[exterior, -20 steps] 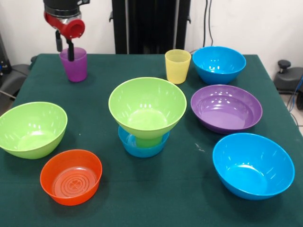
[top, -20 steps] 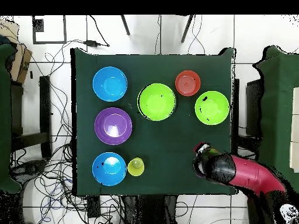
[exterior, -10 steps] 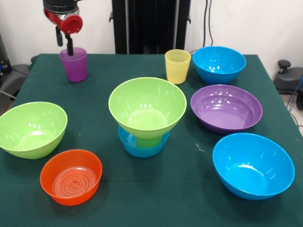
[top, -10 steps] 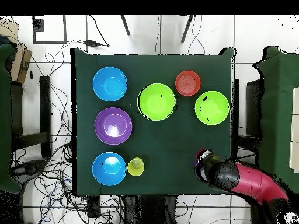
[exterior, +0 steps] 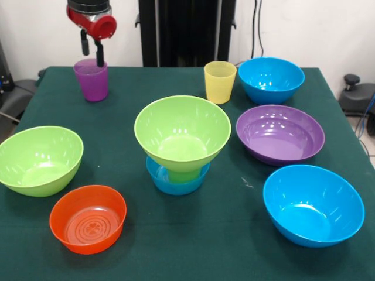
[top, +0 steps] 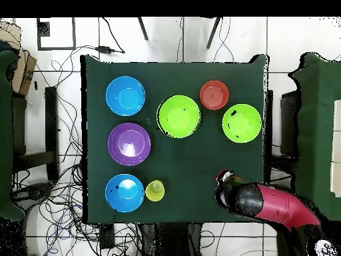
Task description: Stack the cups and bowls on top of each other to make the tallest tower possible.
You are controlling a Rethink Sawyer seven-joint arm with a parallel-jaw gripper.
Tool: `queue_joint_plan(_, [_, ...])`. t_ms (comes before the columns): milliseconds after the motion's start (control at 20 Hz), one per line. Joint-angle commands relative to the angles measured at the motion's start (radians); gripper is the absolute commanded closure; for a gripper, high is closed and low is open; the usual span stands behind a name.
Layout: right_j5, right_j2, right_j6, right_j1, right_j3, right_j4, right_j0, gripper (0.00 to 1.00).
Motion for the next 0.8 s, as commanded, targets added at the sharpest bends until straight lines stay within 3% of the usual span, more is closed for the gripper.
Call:
queue_joint_plan(50, [-0.030, 0.048, -0.016, 0.033, 0.023, -0.038, 0.045, 0.00])
queue_joint_plan(800, [-0.141, 0.032, -0.025, 0.172, -0.059, -0.082, 0.022, 0.00])
